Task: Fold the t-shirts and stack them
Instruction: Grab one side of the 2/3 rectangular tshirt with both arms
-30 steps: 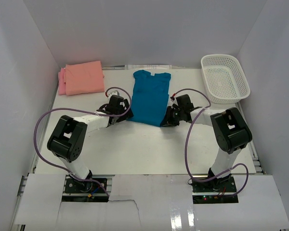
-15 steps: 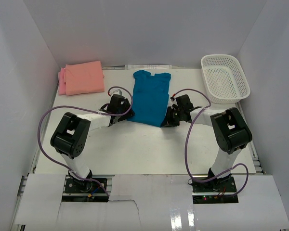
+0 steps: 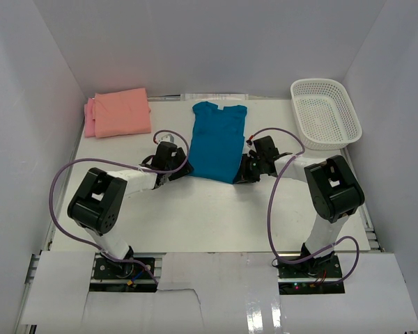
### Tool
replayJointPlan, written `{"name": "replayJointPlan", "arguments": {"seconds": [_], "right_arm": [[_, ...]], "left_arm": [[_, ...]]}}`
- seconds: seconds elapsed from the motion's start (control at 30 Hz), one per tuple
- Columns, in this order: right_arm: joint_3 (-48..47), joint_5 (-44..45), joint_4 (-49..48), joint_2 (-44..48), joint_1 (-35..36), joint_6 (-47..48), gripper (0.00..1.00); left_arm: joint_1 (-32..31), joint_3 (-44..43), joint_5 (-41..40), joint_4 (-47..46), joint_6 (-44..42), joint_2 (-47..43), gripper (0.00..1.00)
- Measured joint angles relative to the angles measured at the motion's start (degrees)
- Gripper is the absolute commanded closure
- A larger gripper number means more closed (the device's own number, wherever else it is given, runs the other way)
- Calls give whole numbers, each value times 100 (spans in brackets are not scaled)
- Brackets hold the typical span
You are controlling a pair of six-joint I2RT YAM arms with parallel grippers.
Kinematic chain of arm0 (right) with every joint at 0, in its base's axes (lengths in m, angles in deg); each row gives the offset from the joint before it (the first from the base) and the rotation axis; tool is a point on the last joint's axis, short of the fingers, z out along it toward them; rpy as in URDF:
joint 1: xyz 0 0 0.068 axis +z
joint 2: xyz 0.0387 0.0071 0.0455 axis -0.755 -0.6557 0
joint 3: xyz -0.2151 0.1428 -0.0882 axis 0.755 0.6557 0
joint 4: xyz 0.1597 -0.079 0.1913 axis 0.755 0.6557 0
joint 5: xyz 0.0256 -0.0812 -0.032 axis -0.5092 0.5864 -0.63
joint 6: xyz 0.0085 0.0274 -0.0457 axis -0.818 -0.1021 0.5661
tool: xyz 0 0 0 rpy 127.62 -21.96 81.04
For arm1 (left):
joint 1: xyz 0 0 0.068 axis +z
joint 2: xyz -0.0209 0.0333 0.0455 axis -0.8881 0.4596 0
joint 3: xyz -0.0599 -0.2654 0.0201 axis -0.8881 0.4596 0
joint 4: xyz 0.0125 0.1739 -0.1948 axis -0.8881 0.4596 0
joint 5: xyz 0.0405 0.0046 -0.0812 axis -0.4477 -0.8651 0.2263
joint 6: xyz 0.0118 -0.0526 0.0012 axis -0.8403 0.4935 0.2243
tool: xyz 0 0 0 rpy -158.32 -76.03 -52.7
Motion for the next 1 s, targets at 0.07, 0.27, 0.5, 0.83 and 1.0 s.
{"name": "replayJointPlan", "arguments": {"seconds": [0.07,0.27,0.5,0.83,1.0], "right_arm": [[0,2,0,0,2,2,89],[0,79,74,48,2,61,89],[11,345,413,225,2,240,89],[623,505,920,920,39,584,89],[1248,540,1108,1591,205,595,89]], "left_arm": [[0,-33,4,-31,-7,59,41],[2,-498,101,-219,-17,673,100],[2,-750,411,-258,-46,909,100],[-96,372,975,518,24,-304,100],[-522,1047,1036,1021,177,-1161,100]]}}
